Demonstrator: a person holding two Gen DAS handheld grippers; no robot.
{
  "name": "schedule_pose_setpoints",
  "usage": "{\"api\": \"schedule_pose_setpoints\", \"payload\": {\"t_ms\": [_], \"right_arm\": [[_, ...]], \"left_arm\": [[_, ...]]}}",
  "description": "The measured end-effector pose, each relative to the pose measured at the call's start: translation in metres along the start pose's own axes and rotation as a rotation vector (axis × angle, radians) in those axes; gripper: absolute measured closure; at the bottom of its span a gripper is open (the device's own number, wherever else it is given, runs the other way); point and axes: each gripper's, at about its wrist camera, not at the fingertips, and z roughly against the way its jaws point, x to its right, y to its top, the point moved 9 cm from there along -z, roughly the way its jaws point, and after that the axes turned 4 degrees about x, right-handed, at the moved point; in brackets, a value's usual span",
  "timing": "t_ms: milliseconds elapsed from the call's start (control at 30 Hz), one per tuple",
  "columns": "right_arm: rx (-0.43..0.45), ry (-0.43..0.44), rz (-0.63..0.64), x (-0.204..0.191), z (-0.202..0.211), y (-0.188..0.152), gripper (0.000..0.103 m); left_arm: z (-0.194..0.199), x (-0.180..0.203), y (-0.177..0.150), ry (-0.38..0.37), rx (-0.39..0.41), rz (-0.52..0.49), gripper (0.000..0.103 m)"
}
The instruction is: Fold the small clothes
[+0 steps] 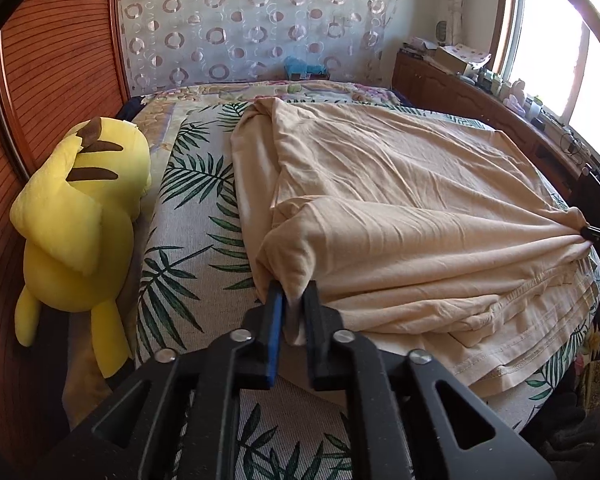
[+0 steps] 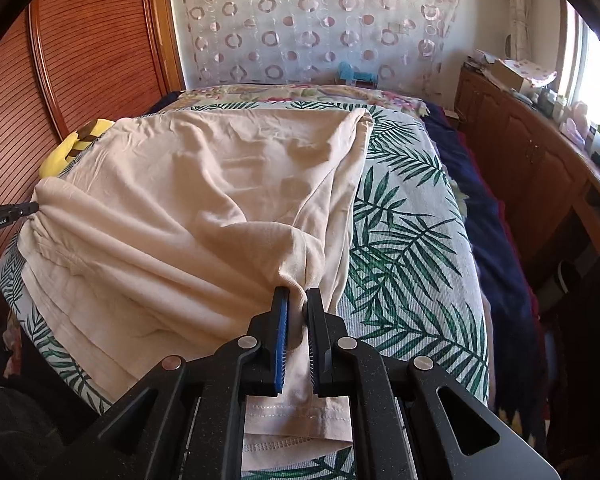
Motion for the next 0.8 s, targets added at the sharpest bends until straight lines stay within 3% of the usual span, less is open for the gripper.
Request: {"api": "schedule_pose_setpoints", "payload": {"t_ms": [233, 367, 567, 700, 800], "right_arm": [[0.054, -0.058, -0.028, -0.004, 0.025, -0.006, 0.059], [0.110, -0.046, -0.043, -0.010, 0.049, -0.012, 0.059], [0.139, 0.071, -0.045, -0.051, 0.060, -0.020, 0.059], [0.094, 0.136, -0.016, -0.084, 0.043, -0.035, 0.059], [0.050, 0.166, 0.006, -0.104, 0.022, -0.046, 0.059]], "left_arm": [[0.030, 0.004, -0.004, -0.025, 0.068, 0.024, 0.036], [0.048, 0.022, -0.006, -0.036, 0.118, 0.025, 0.036], [0.048, 0.069, -0.008, -0.149, 0.122, 0.013, 0.037], [0.029, 0.091, -0.020, -0.179, 0.066, -0.016, 0.055], [0.016, 0.102, -0.028, -0.198, 0.030, -0.017, 0.059]]}}
